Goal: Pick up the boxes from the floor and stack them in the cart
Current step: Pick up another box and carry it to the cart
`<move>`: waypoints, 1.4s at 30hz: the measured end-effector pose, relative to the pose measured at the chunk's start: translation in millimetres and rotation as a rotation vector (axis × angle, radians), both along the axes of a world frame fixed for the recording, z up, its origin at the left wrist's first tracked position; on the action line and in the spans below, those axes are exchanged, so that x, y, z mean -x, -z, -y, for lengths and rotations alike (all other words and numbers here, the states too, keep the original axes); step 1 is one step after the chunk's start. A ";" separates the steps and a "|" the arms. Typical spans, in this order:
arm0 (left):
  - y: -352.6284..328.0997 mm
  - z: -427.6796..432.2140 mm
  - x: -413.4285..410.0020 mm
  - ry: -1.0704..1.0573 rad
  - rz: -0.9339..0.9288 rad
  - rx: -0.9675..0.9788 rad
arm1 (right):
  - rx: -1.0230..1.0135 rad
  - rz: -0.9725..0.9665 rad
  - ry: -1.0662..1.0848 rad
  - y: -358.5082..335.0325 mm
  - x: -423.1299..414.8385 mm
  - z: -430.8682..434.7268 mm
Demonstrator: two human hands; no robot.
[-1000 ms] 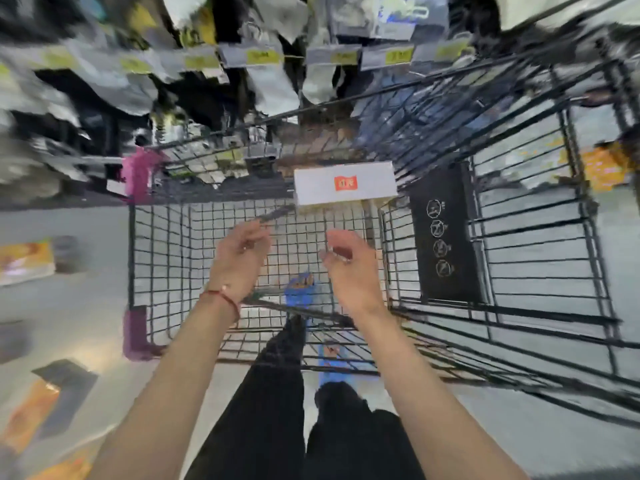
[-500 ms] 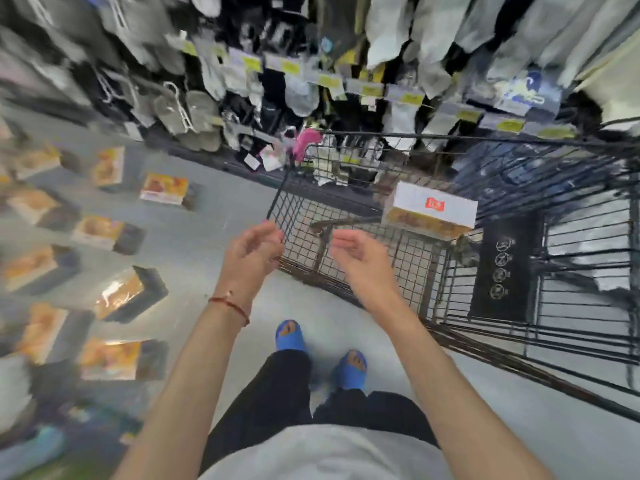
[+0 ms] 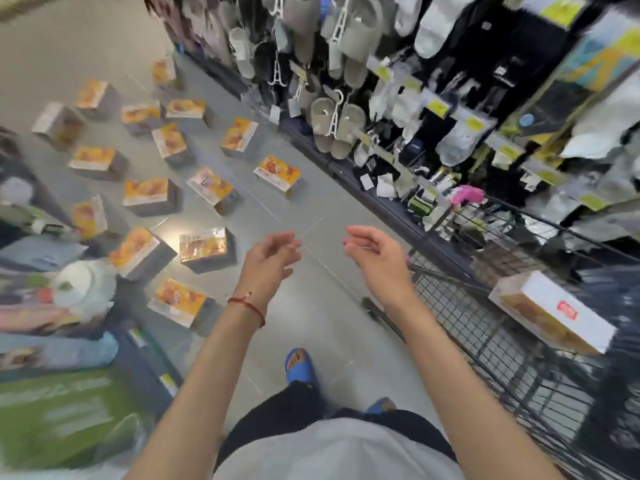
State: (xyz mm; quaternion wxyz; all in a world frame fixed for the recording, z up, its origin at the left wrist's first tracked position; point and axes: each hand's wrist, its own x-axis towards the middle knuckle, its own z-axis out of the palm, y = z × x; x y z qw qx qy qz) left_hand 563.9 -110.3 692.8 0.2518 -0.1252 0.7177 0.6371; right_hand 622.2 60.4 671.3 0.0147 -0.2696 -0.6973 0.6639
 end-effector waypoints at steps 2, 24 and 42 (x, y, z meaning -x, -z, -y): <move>0.2 24.6 25.7 -0.014 -0.001 0.005 | 0.018 0.011 -0.003 -2.2 28.8 19.2; 51.2 40.7 368.5 -0.143 0.135 0.115 | 0.125 0.241 -0.115 46.5 387.6 25.1; 135.9 34.1 636.2 -0.080 0.349 0.148 | 0.126 0.465 -0.014 117.1 636.1 22.4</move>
